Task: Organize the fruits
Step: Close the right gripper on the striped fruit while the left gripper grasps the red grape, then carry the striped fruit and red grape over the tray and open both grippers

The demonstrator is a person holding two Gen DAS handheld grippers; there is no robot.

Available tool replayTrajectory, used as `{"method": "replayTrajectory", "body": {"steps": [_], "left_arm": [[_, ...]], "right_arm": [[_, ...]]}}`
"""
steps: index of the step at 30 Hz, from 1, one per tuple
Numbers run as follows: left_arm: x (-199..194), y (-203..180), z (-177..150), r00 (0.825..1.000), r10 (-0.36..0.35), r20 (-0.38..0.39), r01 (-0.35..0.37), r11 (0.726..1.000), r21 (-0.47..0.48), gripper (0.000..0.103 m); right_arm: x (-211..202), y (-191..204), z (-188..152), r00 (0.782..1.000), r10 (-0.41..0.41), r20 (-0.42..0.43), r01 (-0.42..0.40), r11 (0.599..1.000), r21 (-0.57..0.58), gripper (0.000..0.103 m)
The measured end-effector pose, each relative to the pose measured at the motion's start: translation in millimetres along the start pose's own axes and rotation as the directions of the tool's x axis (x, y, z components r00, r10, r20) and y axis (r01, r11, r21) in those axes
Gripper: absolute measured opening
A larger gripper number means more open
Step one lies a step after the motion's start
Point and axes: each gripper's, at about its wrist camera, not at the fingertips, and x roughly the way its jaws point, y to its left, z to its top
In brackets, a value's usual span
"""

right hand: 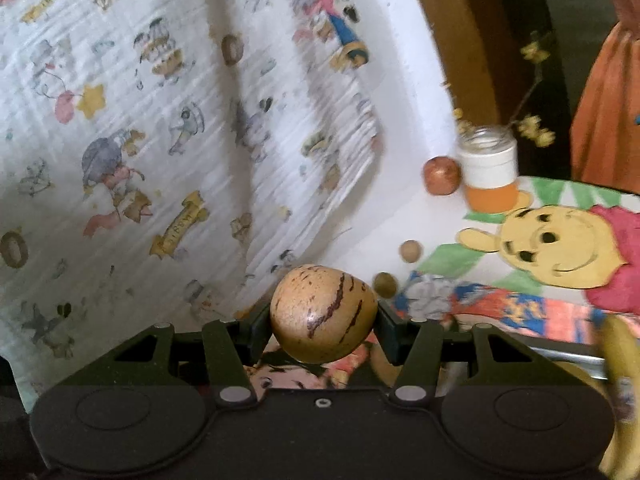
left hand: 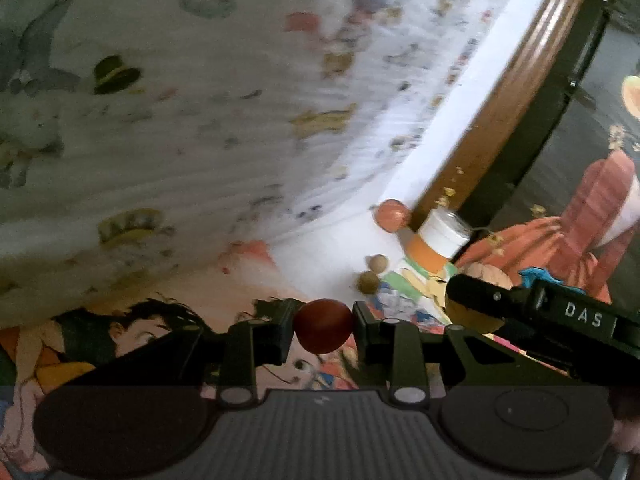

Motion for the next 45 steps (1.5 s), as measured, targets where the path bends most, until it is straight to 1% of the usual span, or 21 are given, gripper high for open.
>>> {"method": "replayTrajectory", "body": {"steps": [5, 9, 14, 18, 25, 32, 39, 45], "left_arm": [[-11.3, -18.7, -11.7, 0.999, -0.043, -0.013, 0.044, 0.998, 0.036, 0.034], [-16.1, -37.3, -24.2, 0.996, -0.083, -0.041, 0.086, 0.993, 0.08, 0.034], [-19.5, -61.6, -43.2, 0.985, -0.142, -0.094, 0.155, 0.977, 0.146, 0.034], [-20.7, -74.3, -58.1, 0.976, -0.171, -0.137, 0.194, 0.963, 0.185, 0.034], [-18.4, -85.8, -78.8, 0.961, -0.176, -0.213, 0.227, 0.941, 0.25, 0.034], [-8.8, -89.2, -93.3, 0.949, -0.148, -0.279, 0.231, 0.928, 0.293, 0.035], [1.5, -90.2, -100.7, 0.94, -0.125, -0.318, 0.23, 0.92, 0.318, 0.035], [7.2, -89.7, -103.7, 0.935, -0.122, -0.333, 0.234, 0.918, 0.32, 0.035]], "right_arm": [[-34.1, -15.9, -9.9, 0.998, -0.047, 0.033, 0.046, 0.999, 0.01, 0.056], [-57.6, -26.8, -20.3, 0.994, -0.094, 0.046, 0.094, 0.996, 0.004, 0.056], [-81.8, -38.6, -37.6, 0.989, -0.138, 0.05, 0.138, 0.99, 0.001, 0.056], [-94.8, -46.9, -52.8, 0.986, -0.162, 0.036, 0.161, 0.987, 0.013, 0.056], [-101.9, -59.1, -75.4, 0.981, -0.193, -0.011, 0.194, 0.98, 0.034, 0.056], [-107.7, -68.7, -92.3, 0.972, -0.229, -0.045, 0.231, 0.97, 0.069, 0.056], [-109.7, -79.1, -102.7, 0.961, -0.264, -0.087, 0.273, 0.955, 0.114, 0.056], [-109.5, -85.5, -106.1, 0.952, -0.286, -0.106, 0.299, 0.943, 0.143, 0.056]]}}
